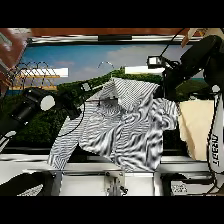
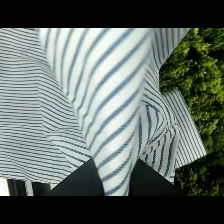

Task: Fold the shirts.

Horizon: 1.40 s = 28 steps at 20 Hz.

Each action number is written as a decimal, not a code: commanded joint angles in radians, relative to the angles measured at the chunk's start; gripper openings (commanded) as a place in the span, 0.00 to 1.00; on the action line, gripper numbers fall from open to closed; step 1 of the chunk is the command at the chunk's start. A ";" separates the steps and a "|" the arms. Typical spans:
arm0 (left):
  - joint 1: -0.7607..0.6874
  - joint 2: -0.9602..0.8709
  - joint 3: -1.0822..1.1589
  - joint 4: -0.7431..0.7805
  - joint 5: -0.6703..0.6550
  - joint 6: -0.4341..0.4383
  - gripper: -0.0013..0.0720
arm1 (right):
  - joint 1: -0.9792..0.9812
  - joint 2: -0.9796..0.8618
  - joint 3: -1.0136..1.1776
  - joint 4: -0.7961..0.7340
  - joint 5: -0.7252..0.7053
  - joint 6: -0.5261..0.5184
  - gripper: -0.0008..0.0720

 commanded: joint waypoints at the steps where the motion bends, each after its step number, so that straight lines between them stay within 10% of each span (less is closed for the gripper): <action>1: 0.033 -0.001 0.030 0.092 -0.024 -0.010 0.95 | 0.002 0.008 0.000 0.014 -0.010 0.013 0.12; 6: 0.054 0.003 0.032 0.098 -0.113 -0.042 0.95 | 0.002 0.028 0.000 0.015 0.000 0.027 0.11; 11: 0.151 0.081 0.043 0.081 -0.110 -0.317 0.95 | 0.000 0.043 0.000 0.009 0.003 0.050 0.11; 17: 0.383 0.223 -0.207 -0.492 0.045 -0.417 0.92 | 0.000 0.068 0.000 0.005 0.043 0.060 0.11; 21: 0.181 0.209 -0.415 -0.737 0.332 -0.435 0.88 | 0.000 0.068 0.000 0.006 0.047 0.099 0.11; 28: -0.124 0.022 -0.444 -0.742 0.720 -0.652 0.76 | 0.000 0.068 0.000 0.006 0.047 0.119 0.11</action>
